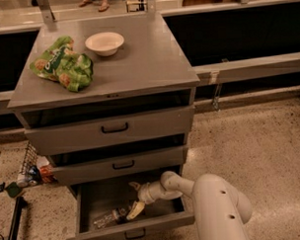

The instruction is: Pick water bottle from bottom drawer and place on counter

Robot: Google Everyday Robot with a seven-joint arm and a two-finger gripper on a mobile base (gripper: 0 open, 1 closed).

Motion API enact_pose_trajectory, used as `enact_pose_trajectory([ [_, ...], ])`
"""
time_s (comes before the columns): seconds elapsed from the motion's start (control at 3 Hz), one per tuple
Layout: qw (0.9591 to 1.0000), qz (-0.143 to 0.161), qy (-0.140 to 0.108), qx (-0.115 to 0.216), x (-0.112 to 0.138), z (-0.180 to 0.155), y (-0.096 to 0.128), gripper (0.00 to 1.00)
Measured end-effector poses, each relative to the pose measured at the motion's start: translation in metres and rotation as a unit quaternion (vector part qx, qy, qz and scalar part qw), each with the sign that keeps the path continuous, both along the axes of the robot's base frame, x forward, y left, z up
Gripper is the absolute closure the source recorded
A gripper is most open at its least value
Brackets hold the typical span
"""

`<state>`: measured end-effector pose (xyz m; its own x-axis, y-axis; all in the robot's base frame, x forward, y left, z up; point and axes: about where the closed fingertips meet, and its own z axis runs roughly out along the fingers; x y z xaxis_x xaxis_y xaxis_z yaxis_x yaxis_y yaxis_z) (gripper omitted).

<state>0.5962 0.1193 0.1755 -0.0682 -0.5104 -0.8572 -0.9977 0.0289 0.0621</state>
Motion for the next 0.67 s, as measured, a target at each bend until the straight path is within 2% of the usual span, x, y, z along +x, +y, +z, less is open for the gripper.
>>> enact_pose_trajectory([
  [0.33, 0.9997, 0.015, -0.017, 0.004, 0.016, -0.01, 0.017, 0.0],
  [0.67, 0.9977, 0.048, -0.047, 0.008, 0.022, -0.014, 0.037, 0.0],
])
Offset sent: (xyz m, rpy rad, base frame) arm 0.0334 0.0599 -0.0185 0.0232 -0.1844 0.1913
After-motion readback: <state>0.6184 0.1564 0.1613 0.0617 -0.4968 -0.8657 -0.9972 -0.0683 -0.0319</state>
